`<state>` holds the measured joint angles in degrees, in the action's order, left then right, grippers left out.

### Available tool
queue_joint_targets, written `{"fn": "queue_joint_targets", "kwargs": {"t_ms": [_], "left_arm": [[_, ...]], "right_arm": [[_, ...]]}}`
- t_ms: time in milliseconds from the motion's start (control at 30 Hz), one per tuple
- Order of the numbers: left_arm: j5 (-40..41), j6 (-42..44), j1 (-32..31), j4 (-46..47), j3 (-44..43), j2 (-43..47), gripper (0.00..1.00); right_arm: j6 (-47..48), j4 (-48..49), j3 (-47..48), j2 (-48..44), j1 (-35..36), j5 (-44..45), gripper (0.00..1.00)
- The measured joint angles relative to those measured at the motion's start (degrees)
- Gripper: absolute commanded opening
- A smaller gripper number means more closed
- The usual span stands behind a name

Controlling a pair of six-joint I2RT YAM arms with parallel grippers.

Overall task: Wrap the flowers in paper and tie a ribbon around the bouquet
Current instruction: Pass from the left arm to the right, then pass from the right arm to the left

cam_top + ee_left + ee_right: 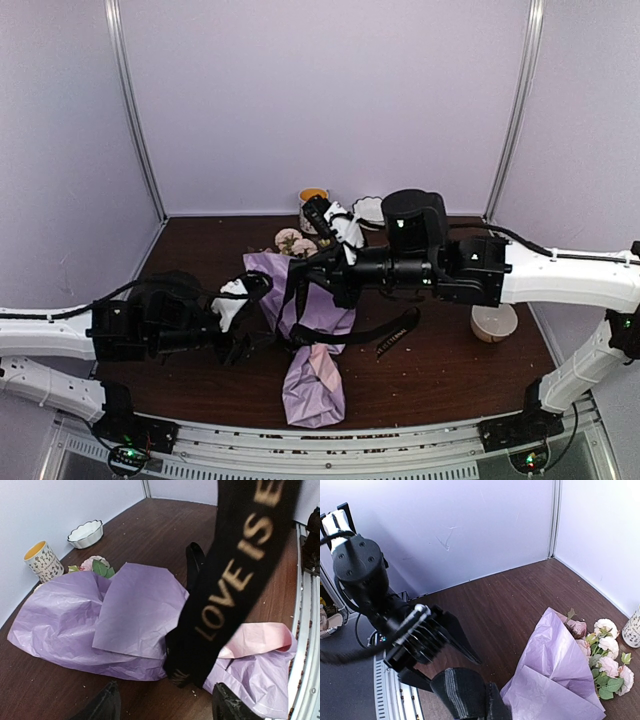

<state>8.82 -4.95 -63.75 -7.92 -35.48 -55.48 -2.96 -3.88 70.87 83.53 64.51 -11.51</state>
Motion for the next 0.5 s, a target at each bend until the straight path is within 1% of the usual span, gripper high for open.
{"fn": "queue_joint_targets", "kwargs": {"t_ms": [100,167,233,300,333,367,433,467,500], "left_arm": [[0.8,0.4,0.1,2.9,0.0,-5.0,0.59],[1.3,0.5,0.5,4.3,0.0,-8.0,0.58],[1.5,0.5,1.7,5.9,0.1,-10.3,0.56],[1.2,0.4,3.1,8.2,0.3,-11.6,0.52],[0.6,0.3,3.7,9.4,0.3,-12.2,0.46],[-0.1,0.2,4.2,10.6,0.3,-12.8,0.37],[-1.3,-0.5,4.9,12.7,0.3,-13.9,0.16],[-1.6,-0.3,5.0,13.7,0.3,-14.5,0.08],[-1.6,-0.6,5.0,14.4,0.3,-15.1,0.05]], "right_arm": [[-0.5,-2.0,0.9,-1.0,0.0,-0.1,0.00],[-1.0,-3.0,1.0,-1.4,0.0,-0.2,0.00],[-1.8,-4.0,1.0,-1.8,0.0,-0.3,0.00],[-2.3,-4.3,1.0,-2.2,0.0,-0.5,0.00],[-2.7,-4.5,0.9,-2.4,0.0,-0.5,0.00],[-2.9,-4.5,0.9,-2.7,0.0,-0.5,0.00],[-3.3,-4.6,0.8,-3.2,0.0,-0.5,0.00],[-3.4,-4.6,0.7,-3.5,0.0,-0.5,0.00],[-3.5,-4.5,0.4,-3.7,0.0,-0.5,0.00]]}}
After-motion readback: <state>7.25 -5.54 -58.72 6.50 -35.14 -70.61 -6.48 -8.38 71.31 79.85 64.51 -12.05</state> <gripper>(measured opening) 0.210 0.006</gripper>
